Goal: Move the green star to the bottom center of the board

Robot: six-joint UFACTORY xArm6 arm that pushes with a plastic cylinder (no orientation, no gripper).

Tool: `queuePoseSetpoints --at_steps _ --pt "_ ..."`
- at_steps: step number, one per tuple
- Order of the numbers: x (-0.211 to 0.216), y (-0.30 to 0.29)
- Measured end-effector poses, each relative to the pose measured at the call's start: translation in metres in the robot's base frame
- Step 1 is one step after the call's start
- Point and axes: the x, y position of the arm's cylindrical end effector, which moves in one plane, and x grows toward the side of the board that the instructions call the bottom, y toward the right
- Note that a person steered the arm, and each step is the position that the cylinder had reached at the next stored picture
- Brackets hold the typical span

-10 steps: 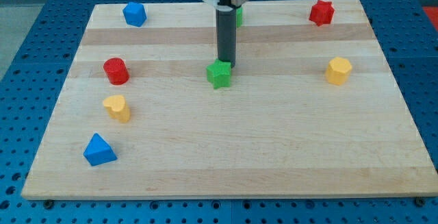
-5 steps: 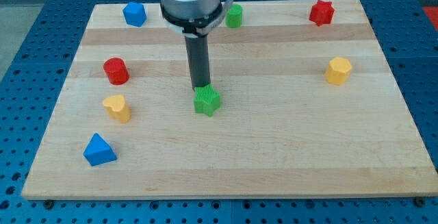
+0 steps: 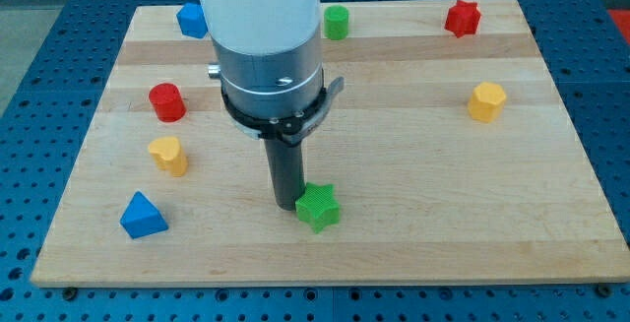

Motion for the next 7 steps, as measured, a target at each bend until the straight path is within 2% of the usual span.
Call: queuePoseSetpoints --at_steps 7 --pt "-0.001 0.021"
